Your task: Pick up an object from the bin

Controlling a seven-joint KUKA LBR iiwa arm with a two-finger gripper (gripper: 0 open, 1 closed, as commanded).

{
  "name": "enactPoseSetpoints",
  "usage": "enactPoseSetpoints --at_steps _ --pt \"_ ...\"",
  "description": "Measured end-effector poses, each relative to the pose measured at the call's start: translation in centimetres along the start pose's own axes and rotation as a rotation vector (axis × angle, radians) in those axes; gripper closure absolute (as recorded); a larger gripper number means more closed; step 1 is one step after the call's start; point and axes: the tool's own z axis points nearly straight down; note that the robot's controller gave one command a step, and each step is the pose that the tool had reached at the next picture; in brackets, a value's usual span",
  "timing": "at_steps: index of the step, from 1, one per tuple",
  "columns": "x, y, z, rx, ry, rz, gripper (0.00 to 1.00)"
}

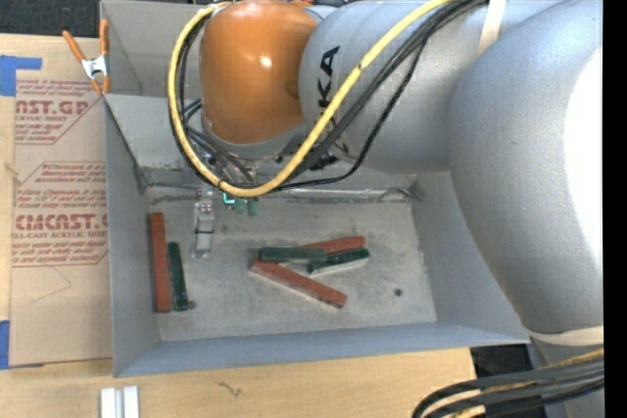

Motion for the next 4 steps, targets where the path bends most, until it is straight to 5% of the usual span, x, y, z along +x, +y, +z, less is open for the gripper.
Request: enactPoseSetpoints --at_steps 1,2,3,4 --pt "3.5 -6.1 1.4 0.003 -0.002 0.049 0.00" --pt "6.2 -12.7 13.0 0.003 0.002 0.104 0.00" --pt "6.0 -12.4 12.6 -0.002 -0.006 0.102 1.00" --pt "6.0 -12.4 12.6 -0.002 -0.006 0.102 1.00"
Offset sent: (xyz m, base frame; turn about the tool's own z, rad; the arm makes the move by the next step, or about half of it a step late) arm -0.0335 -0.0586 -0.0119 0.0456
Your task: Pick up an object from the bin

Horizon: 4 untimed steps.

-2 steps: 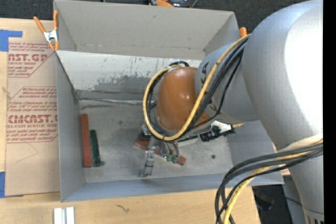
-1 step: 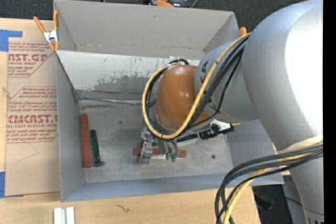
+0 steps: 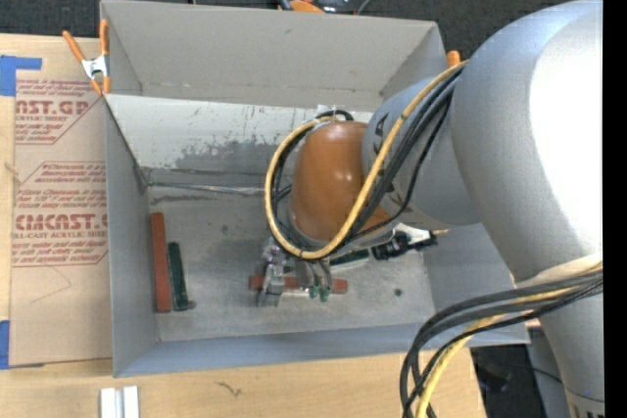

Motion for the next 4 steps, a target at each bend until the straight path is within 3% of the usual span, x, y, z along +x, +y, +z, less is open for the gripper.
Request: enactPoseSetpoints --at_steps 4 --pt "0.00 0.00 0.00 0.000 0.000 0.000 1.00"
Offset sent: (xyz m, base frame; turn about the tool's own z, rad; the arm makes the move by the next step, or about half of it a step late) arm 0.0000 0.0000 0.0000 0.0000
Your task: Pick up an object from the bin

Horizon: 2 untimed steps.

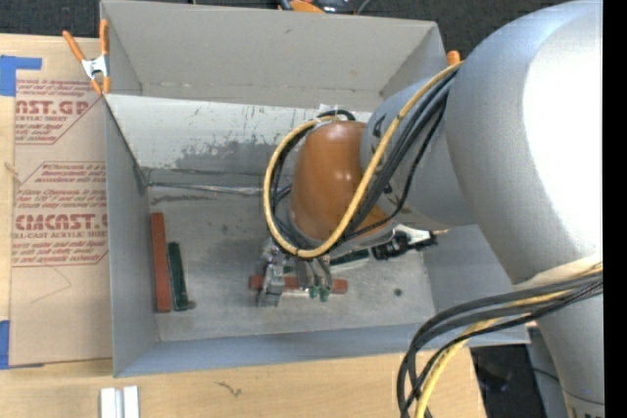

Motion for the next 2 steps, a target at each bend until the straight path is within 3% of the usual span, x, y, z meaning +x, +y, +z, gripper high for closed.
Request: enactPoseSetpoints --at_steps 2 --pt "0.00 0.01 0.00 0.000 0.000 0.000 1.00"
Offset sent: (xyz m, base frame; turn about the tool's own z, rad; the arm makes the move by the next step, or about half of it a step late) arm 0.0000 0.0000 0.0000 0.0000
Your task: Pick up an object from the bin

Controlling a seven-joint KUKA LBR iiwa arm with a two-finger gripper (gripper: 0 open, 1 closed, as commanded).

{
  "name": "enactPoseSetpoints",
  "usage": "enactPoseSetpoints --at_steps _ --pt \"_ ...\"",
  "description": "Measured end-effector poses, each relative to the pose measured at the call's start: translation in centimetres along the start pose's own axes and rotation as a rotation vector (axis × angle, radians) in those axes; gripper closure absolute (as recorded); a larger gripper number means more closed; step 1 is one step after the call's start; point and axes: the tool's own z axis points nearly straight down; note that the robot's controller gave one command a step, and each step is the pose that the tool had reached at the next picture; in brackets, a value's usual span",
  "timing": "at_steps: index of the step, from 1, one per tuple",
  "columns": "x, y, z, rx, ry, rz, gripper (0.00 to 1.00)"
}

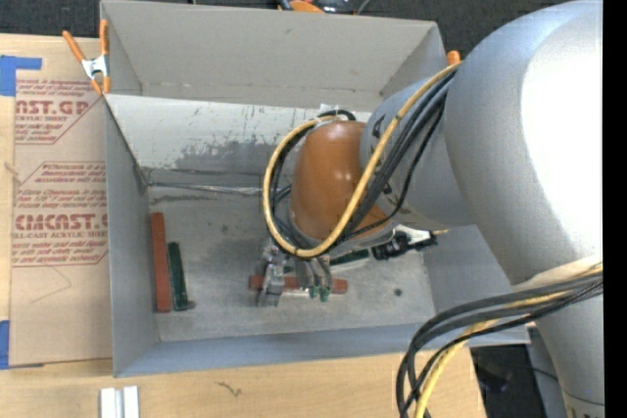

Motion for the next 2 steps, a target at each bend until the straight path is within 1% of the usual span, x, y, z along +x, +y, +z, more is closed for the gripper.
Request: enactPoseSetpoints --at_steps 1,2 --pt "-1.4 -4.0 -6.7 0.002 -0.006 0.002 1.00" --pt "-1.7 -5.2 -16.6 0.000 -0.010 0.025 1.00"
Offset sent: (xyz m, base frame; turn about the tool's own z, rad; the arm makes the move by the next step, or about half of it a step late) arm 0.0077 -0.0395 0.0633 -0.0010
